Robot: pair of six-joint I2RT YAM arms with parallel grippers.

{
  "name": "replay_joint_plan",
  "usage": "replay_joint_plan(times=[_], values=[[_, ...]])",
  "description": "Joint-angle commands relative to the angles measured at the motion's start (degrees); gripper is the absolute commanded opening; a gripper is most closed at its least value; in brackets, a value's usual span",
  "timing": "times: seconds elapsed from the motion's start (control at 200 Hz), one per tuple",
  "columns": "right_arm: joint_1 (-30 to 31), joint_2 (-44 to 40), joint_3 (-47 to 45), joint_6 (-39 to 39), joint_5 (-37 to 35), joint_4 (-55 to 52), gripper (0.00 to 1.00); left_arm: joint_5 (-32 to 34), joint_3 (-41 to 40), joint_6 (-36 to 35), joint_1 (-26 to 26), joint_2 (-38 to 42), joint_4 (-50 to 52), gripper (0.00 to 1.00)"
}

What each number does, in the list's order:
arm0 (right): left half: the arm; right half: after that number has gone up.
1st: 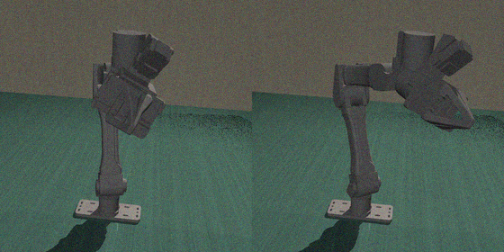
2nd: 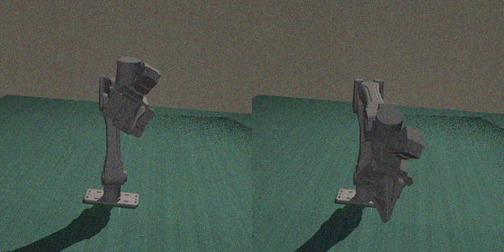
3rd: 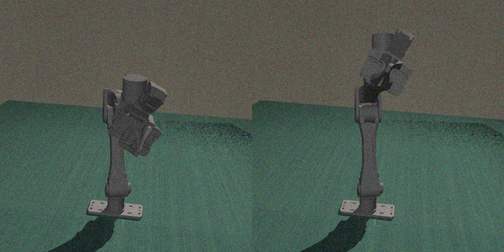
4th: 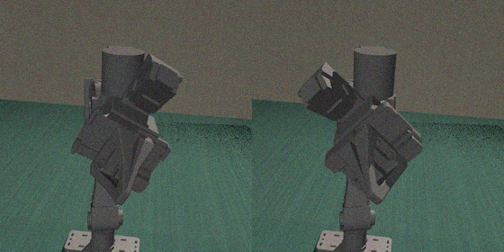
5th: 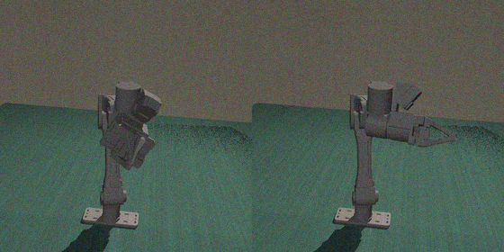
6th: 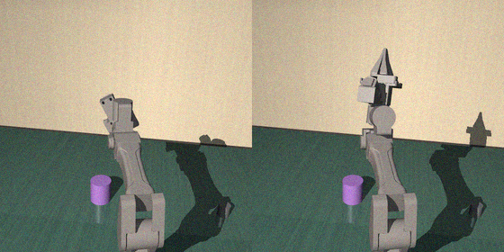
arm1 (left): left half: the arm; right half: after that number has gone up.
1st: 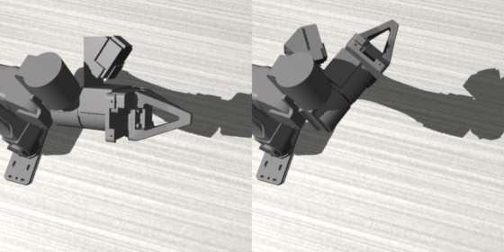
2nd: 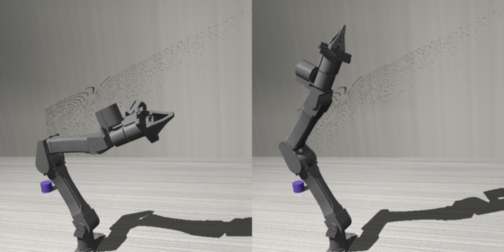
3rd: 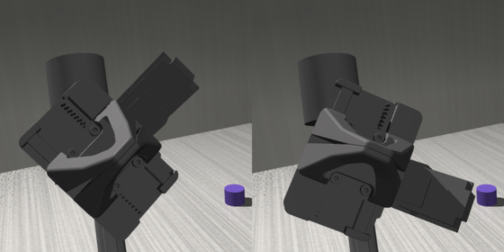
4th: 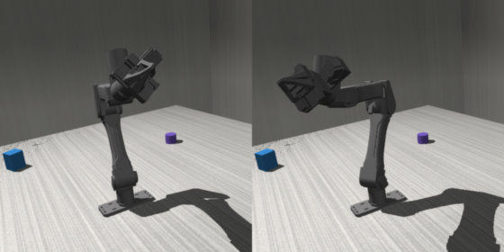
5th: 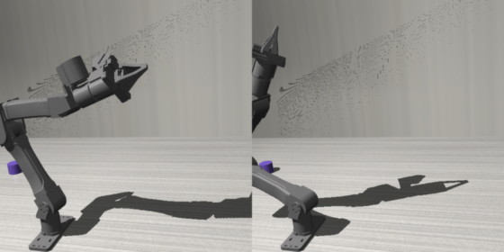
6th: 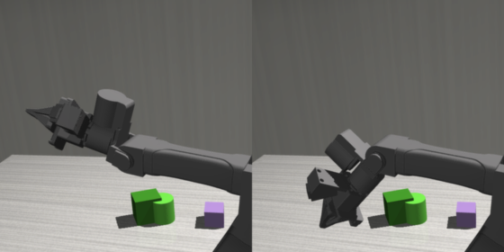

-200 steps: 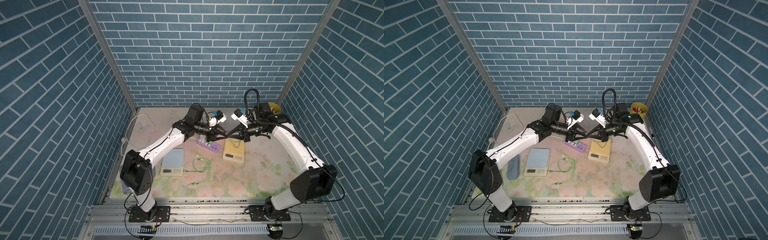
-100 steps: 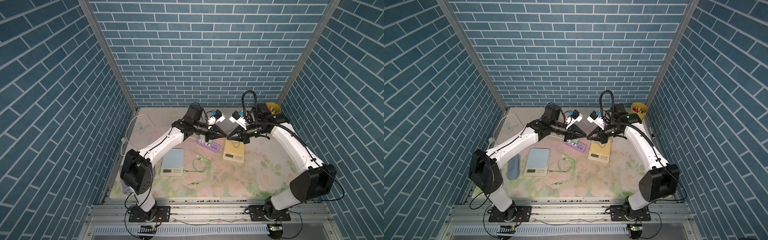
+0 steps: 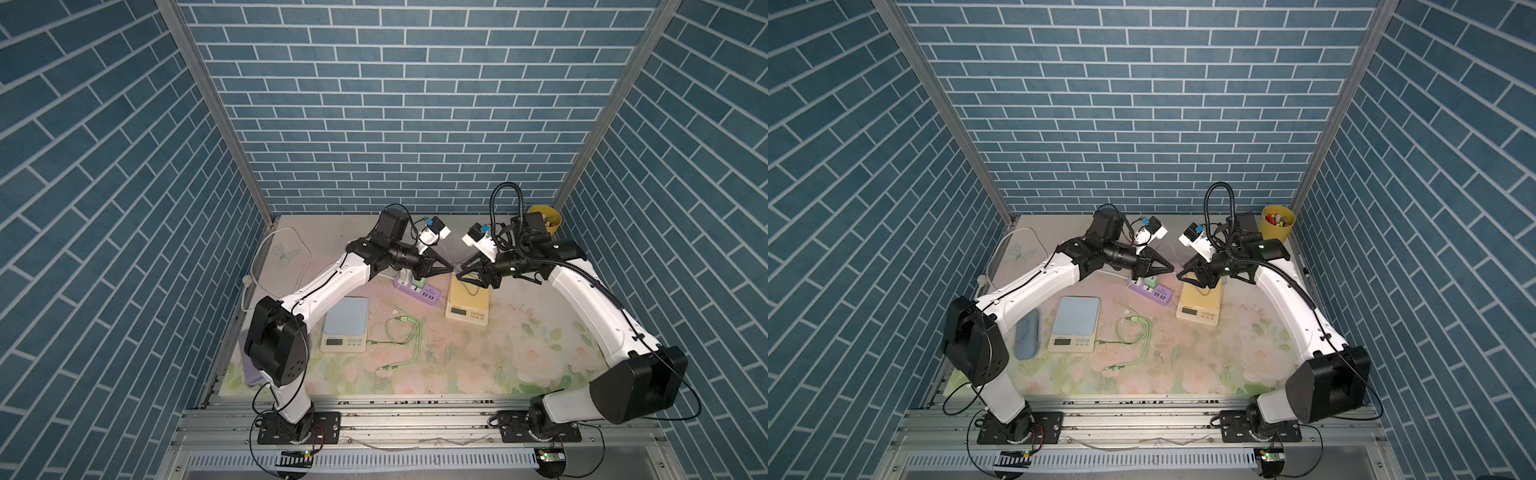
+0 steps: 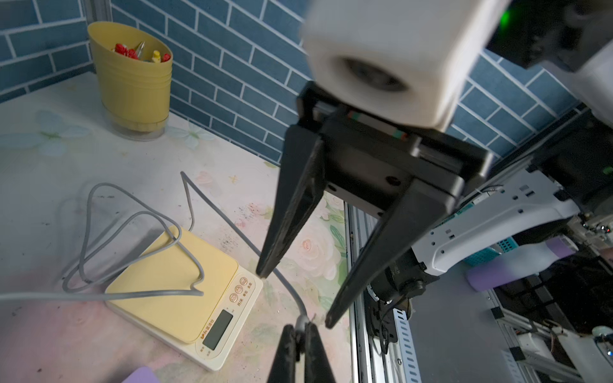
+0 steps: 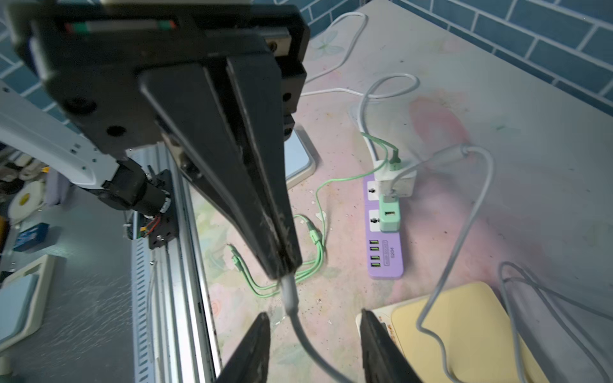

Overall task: Charge the electronic scale
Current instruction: Pick up the charging cable from the center of the board.

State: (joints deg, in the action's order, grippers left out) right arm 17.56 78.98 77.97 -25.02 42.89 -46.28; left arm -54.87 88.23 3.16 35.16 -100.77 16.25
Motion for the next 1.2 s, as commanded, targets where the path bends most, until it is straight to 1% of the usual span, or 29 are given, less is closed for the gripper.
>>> replay_joint_plan(times=[0.0,0.08,0.125,0.23,0.26,0.285,0.335,0.385,0.525,0.635,0.695,0.78,0.845,0.935,0.95,1.025,1.195], values=[[-0.2,-6.7,-5.9,5.0,-11.2,11.3,0.47,5.0,0.2,9.2,-0.5,-1.2,0.5,0.00],[0.3,-10.0,-10.6,6.4,-15.9,16.2,0.48,7.4,-0.2,13.1,-0.6,-1.4,-0.1,0.00],[1.5,-10.9,-12.0,6.5,-19.7,17.5,0.49,8.9,-0.3,15.3,-0.6,-1.6,-0.1,0.00],[8.7,-11.5,-14.7,1.7,-31.4,19.4,0.49,11.3,-0.3,19.8,-0.6,-1.9,-0.4,0.00],[10.3,-11.5,-15.3,0.8,-33.2,20.2,0.49,11.4,-0.3,20.8,-0.6,-1.9,-0.9,0.00],[11.1,-11.3,-15.7,0.6,-34.0,20.7,0.47,11.6,-0.3,21.6,-0.6,-1.9,-1.0,0.00],[12.0,-10.7,-15.8,0.3,-34.2,21.7,0.42,11.7,-0.5,22.5,-0.6,-1.8,-1.5,0.00],[12.5,-10.1,-15.7,-0.2,-34.2,22.4,0.40,11.7,-0.6,23.2,-0.6,-1.7,-1.8,0.00],[14.2,-8.3,-15.0,-3.2,-36.8,23.7,0.39,11.8,-0.5,23.7,-0.6,-1.9,-1.8,0.00],[14.7,-8.8,-16.1,-6.0,-39.5,25.7,0.42,11.9,-0.8,24.2,-0.7,-2.2,-2.0,0.00],[14.9,-9.2,-17.4,-8.1,-39.3,27.3,0.42,11.6,-0.9,24.7,-0.7,-2.3,-2.5,0.00],[14.9,-8.6,-18.4,-9.9,-38.7,28.7,0.38,11.2,-0.6,24.9,-0.6,-2.4,-2.5,0.00],[14.9,-7.6,-17.9,-10.2,-38.1,29.0,0.36,11.0,-0.6,24.9,-0.8,-2.3,-2.4,0.00],[14.9,-6.1,-17.0,-10.3,-38.1,29.7,0.35,10.7,-0.8,24.9,-0.7,-2.2,-2.5,0.00],[14.9,-5.9,-16.9,-10.3,-36.7,29.9,0.35,10.6,-0.8,24.9,-0.8,-2.2,-2.6,0.00],[14.9,-4.7,-16.3,-10.5,-36.1,30.4,0.34,10.4,-1.1,24.8,-0.7,-1.9,-2.6,0.00],[14.9,-2.5,-14.5,-11.3,-34.8,30.5,0.27,10.0,-1.7,24.7,-0.9,-1.5,-2.7,0.00]])
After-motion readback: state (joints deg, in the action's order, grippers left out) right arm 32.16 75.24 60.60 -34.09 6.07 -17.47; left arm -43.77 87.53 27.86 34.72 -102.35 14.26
